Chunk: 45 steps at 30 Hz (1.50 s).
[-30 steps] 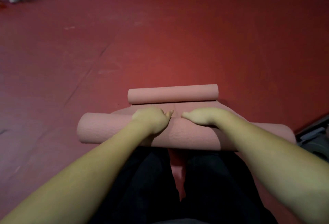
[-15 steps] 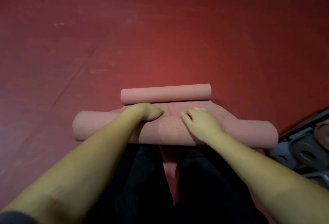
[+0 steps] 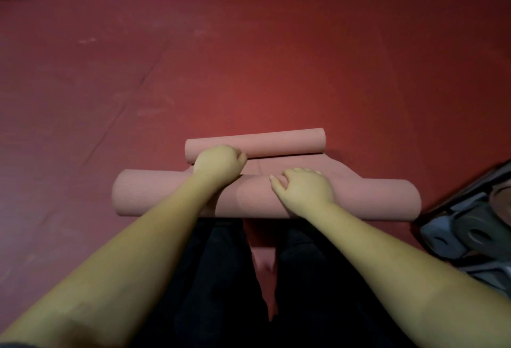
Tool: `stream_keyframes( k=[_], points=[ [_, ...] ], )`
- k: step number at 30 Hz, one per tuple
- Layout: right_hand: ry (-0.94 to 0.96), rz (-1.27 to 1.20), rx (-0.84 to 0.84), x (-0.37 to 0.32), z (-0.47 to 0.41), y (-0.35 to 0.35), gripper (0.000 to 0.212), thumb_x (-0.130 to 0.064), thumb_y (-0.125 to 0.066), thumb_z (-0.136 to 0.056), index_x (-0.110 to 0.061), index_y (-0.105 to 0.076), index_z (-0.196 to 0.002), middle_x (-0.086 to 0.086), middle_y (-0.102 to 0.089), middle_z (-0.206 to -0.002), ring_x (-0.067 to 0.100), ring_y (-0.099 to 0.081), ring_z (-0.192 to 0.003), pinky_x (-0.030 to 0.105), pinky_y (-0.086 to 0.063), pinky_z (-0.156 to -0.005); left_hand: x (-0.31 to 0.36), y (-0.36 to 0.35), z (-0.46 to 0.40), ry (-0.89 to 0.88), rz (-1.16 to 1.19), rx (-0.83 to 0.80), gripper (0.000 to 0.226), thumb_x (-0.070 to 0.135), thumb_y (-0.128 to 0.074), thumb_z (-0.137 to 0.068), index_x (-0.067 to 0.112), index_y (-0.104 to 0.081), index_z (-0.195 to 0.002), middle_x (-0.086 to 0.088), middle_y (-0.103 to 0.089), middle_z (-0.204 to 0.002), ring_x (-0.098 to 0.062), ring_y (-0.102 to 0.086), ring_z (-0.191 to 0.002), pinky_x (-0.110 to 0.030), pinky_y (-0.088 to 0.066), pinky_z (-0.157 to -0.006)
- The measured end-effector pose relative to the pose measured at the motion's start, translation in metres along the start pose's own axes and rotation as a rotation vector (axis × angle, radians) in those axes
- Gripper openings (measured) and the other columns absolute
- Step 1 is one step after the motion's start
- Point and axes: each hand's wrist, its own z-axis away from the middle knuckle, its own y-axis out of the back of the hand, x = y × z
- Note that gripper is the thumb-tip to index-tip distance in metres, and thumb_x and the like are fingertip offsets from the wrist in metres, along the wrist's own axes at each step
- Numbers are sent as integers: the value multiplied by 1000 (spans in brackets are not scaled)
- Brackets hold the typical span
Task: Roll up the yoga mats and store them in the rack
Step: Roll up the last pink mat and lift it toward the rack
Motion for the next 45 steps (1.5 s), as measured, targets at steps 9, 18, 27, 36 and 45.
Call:
stream_keyframes(
  k=[9,18,27,36,45],
  points=[
    [-75,-122,-225,8,-31,10,69,-64,-22,-96,-21,-62,-132,10,-59,-136,32,-54,-123,39,-45,-97,2,-45,45,-6,-109,298,50,44,-34,-93,12,-72,-85,-11,-71,-88,-34,-62,-86,-39,-43,-80],
    [-108,-130,-291,5,-49,18,73,-65,-25,-92,-16,-66,-127,16,-60,-132,34,-57,-118,40,-44,-93,-2,-34,41,-3,-118,285,48,46,-34,-99,18,-72,-92,-6,-69,-97,-28,-58,-99,-42,-35,-86],
    [-141,-272,-575,9,-45,45,64,-58,-33,-98,-15,-48,-144,10,-37,-155,30,-37,-140,42,-27,-111,10,-1,45,2,-125,50,64,53,-20,-102,14,-70,-108,-14,-68,-114,-34,-60,-106,-44,-38,-93],
    [-88,-308,-551,18,-36,26,64,-63,-39,-96,-17,-55,-138,6,-48,-148,27,-45,-132,37,-34,-106,20,6,54,110,-39,-184,62,52,-23,-103,12,-65,-122,-14,-61,-131,-36,-56,-119,-42,-41,-98],
    [0,-177,-52,6,-2,19,48,-52,-32,-100,-16,-62,-92,14,-66,-112,34,-60,-101,38,-43,-76,14,11,4,152,122,-531,51,37,-30,-104,11,-46,-145,-13,-38,-155,-31,-40,-137,-43,-32,-110]
  ],
)
